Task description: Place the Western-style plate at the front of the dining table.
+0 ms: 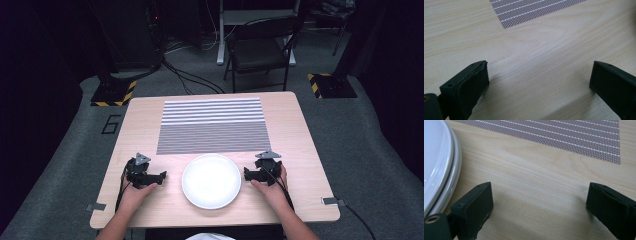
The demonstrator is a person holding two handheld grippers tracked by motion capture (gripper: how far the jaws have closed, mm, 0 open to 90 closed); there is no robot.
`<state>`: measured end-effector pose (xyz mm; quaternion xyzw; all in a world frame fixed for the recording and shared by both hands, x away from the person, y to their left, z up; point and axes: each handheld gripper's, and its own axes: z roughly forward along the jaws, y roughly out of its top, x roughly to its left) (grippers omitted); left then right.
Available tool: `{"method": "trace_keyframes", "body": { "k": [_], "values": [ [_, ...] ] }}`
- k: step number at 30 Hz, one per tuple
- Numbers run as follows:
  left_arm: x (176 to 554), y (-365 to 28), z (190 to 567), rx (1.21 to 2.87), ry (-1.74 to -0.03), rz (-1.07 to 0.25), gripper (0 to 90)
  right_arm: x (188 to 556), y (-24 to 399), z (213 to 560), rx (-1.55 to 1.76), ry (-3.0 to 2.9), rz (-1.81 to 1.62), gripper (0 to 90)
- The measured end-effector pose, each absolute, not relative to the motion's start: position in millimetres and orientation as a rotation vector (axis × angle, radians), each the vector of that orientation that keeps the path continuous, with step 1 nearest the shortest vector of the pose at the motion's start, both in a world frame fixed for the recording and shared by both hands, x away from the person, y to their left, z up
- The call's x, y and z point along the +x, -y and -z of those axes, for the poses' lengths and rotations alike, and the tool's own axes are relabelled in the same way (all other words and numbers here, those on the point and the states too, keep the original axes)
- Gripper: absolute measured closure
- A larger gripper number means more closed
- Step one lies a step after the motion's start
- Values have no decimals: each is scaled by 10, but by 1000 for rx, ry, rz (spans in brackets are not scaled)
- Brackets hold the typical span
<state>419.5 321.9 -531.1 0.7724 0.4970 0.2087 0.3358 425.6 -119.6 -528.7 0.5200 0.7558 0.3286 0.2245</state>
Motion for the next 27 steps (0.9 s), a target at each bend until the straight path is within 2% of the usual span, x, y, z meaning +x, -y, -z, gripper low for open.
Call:
{"method": "trace_keyframes", "body": {
  "k": [5, 13, 16, 25, 27],
  "values": [
    [4194, -3228, 5306, 2012, -1302, -550, 35, 4256, 1194, 5285, 1439, -2084, -906, 65],
    [4160, -3248, 5283, 1969, -1338, -578, 165, 4256, 1190, 5282, 1439, -2080, -905, 91],
    [4136, -3238, 5256, 1972, -1345, -572, 275, 4244, 1189, 5276, 1433, -2069, -912, 144],
    [4117, -3218, 5206, 1967, -1353, -521, 410, 4185, 1136, 5234, 1411, -2071, -894, 295],
    [4107, -3201, 5189, 1974, -1347, -514, 434, 4166, 1129, 5213, 1398, -2078, -900, 374]
  ]
}}
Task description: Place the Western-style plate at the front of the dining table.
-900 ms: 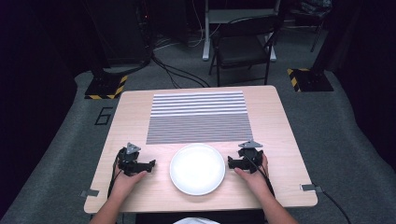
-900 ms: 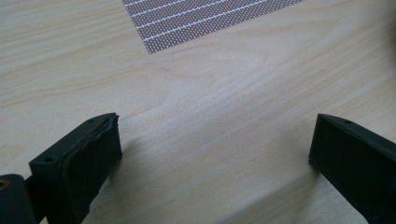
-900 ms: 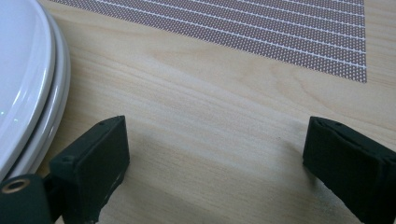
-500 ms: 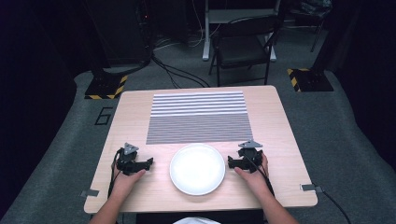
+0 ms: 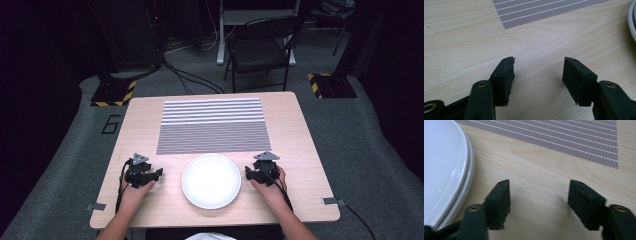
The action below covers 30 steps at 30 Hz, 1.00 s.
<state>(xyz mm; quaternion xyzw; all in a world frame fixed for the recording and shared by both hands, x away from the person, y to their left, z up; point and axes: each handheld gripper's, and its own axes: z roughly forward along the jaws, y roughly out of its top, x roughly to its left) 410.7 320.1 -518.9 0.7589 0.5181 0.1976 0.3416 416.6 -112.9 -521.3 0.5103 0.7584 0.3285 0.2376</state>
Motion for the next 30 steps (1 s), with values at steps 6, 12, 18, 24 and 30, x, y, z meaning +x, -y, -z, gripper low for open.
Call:
{"method": "trace_keyframes", "body": {
  "k": [6, 12, 18, 24, 30],
  "values": [
    [4092, -3183, 5161, 1969, -1334, -496, 475, 4108, 1111, 5142, 1360, -2087, -929, 459],
    [4067, -3172, 5116, 1946, -1333, -486, 497, 4060, 1084, 5088, 1347, -2113, -965, 495],
    [4041, -3147, 5087, 1938, -1319, -477, 488, 3994, 1086, 5012, 1339, -2113, -1011, 514],
    [3992, -3129, 5032, 1903, -1343, -454, 485, 3923, 1096, 4950, 1383, -2115, -1062, 547],
    [3910, -3061, 4888, 1889, -1345, -463, 483, 3838, 1125, 4793, 1471, -2097, -1150, 551]
  ]
}}
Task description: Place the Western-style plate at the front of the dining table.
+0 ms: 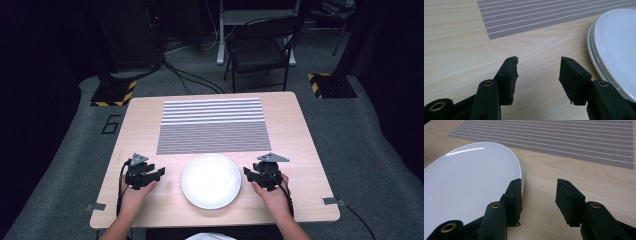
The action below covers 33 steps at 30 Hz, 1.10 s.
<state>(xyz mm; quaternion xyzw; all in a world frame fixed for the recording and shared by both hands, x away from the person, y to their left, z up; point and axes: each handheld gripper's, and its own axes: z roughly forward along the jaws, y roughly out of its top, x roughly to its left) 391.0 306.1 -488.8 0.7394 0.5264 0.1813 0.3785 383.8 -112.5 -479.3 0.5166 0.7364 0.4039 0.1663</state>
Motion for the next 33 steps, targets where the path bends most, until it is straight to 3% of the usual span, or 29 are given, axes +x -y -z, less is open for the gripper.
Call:
{"method": "trace_keyframes", "body": {
  "k": [6, 13, 33],
  "values": [
    [3814, -2973, 4682, 1829, -1353, -449, 490, 3730, 1112, 4679, 1489, -2035, -1126, 532],
    [3724, -2815, 4602, 1763, -1350, -423, 542, 3650, 1051, 4677, 1515, -1981, -1168, 575],
    [3771, -2662, 4897, 1730, -1366, -254, 537, 3623, 949, 4870, 1533, -2019, -1160, 606]
  ]
}}
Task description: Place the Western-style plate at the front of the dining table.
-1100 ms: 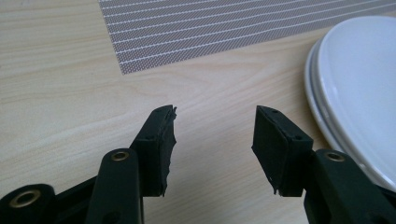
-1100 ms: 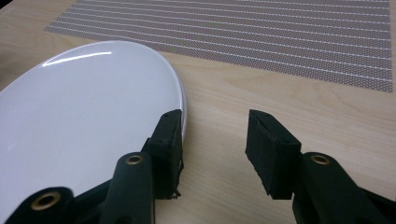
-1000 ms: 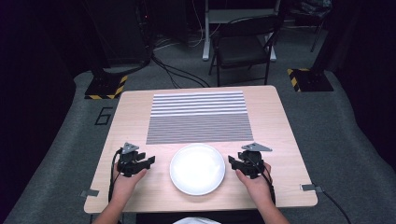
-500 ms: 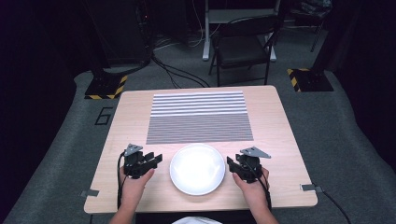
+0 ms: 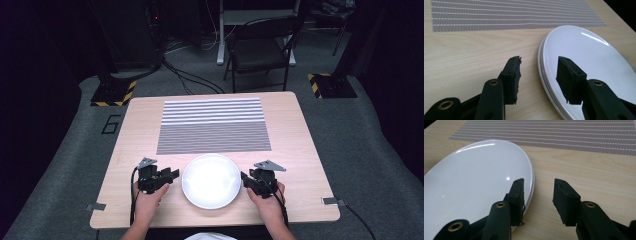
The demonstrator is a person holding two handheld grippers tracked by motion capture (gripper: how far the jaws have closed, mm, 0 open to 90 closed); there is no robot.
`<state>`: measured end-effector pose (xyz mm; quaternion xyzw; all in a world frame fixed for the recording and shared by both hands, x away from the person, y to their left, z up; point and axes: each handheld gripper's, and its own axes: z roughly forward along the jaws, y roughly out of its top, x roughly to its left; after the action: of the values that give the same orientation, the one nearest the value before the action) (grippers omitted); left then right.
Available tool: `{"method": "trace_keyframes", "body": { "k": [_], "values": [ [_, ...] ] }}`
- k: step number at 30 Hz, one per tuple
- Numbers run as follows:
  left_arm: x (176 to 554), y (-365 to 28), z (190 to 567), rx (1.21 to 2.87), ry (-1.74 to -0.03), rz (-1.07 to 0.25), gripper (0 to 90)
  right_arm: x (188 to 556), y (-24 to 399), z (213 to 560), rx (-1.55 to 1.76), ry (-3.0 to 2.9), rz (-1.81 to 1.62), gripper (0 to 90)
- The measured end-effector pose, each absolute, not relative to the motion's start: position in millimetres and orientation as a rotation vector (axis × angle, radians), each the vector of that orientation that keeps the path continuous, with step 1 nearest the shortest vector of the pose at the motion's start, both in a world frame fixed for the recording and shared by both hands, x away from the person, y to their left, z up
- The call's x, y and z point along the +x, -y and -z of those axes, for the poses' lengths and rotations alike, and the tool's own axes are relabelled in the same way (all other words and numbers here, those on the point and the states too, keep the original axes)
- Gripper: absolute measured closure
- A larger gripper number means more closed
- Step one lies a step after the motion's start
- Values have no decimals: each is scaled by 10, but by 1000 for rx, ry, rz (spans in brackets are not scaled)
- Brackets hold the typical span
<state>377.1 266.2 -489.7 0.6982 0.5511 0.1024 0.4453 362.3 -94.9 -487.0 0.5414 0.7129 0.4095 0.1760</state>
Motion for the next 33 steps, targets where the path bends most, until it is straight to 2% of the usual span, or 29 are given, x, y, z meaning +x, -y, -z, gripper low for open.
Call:
{"method": "trace_keyframes", "body": {
  "k": [17, 23, 33],
  "values": [
    [3802, -2511, 4980, 1746, -1341, -121, 546, 3617, 892, 4942, 1550, -2051, -1167, 603],
    [3837, -2506, 5004, 1710, -1352, -34, 551, 3623, 921, 4945, 1572, -2053, -1173, 583],
    [3838, -2506, 5005, 1726, -1346, -32, 559, 3609, 954, 4952, 1589, -2036, -1185, 575]
  ]
}}
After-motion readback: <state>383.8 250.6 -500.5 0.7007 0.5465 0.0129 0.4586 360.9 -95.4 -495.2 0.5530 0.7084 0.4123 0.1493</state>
